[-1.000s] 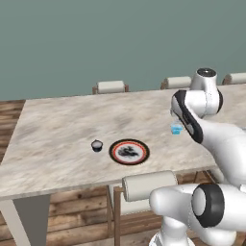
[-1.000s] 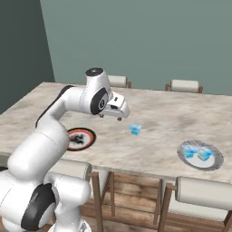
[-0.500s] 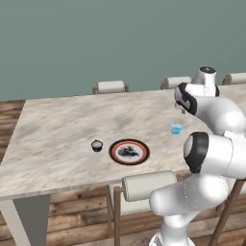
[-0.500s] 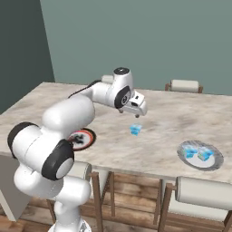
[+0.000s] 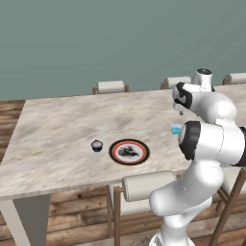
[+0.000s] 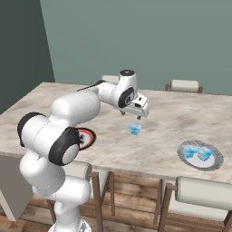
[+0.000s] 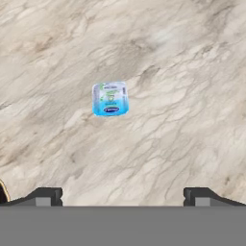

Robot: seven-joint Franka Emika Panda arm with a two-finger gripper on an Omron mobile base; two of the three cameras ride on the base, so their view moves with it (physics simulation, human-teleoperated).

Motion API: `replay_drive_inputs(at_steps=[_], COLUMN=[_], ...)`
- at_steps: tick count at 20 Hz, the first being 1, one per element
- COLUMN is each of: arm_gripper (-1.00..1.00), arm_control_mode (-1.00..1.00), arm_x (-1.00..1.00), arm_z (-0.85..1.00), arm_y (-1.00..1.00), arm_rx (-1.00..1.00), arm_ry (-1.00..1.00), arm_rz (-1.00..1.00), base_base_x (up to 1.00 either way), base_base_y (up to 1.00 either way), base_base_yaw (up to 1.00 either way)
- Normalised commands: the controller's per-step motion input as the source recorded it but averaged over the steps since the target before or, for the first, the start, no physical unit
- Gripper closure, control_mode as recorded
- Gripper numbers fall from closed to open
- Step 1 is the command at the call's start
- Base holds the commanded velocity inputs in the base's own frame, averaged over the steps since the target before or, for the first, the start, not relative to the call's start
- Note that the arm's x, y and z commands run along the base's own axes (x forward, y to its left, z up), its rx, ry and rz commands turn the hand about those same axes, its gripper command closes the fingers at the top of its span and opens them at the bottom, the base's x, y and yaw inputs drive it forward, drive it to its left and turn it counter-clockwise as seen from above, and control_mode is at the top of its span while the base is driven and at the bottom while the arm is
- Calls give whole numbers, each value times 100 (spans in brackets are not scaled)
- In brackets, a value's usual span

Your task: Place two yogurt containers on each plate.

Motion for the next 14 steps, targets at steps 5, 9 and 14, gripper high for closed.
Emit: replay_drive_inputs(at_steps=[5, 9, 14], arm_gripper=[-100, -100, -100], arm_control_mode=[-100, -100, -100], arm_x=[4, 19, 59], arm_z=[-51, -57, -24], arm_y=[0, 0, 0], arm_rx=[0, 0, 4], arm_ry=[1, 0, 0], arm_rz=[5, 7, 14], base_base_x=[0, 0, 0], base_base_y=[0, 0, 0], base_base_yaw=[0, 0, 0])
